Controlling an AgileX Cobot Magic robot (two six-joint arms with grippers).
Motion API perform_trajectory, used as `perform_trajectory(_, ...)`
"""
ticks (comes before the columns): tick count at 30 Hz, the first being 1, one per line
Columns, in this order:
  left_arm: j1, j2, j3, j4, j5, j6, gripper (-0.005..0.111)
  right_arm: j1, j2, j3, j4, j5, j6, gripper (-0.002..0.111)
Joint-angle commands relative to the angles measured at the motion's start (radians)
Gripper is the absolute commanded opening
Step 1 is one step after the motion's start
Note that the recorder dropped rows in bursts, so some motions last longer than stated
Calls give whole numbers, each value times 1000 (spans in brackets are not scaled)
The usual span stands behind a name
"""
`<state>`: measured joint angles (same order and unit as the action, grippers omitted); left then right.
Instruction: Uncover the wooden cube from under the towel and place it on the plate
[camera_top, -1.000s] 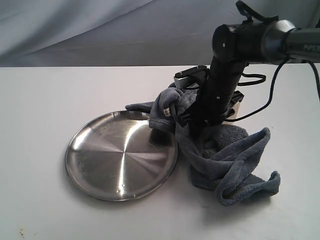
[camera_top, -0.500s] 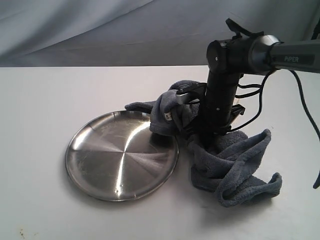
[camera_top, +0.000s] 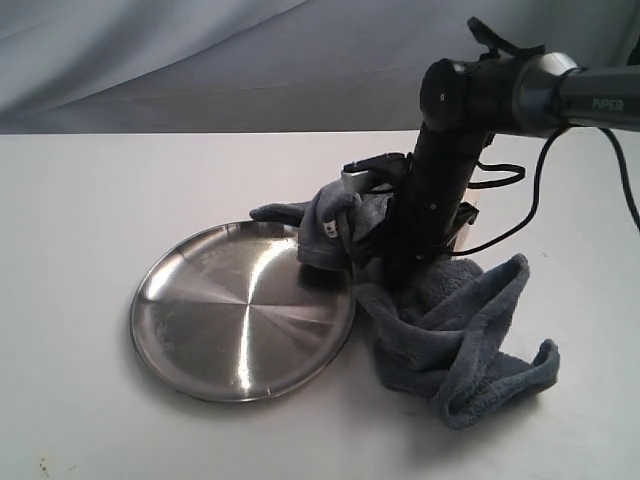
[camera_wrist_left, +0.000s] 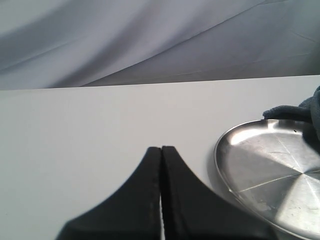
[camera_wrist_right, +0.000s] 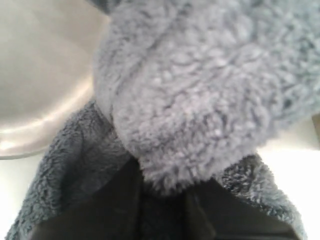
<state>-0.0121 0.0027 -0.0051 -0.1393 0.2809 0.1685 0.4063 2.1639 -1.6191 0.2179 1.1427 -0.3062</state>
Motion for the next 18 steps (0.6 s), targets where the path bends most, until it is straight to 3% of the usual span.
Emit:
perform_trajectory(1, -6, -3, 5, 4, -14, -8, 0, 2, -60, 6, 122, -19, -84, 0)
perform_trajectory(18, -6, -3, 5, 4, -14, -8, 0, 2, -324, 6, 169, -107, -132, 0)
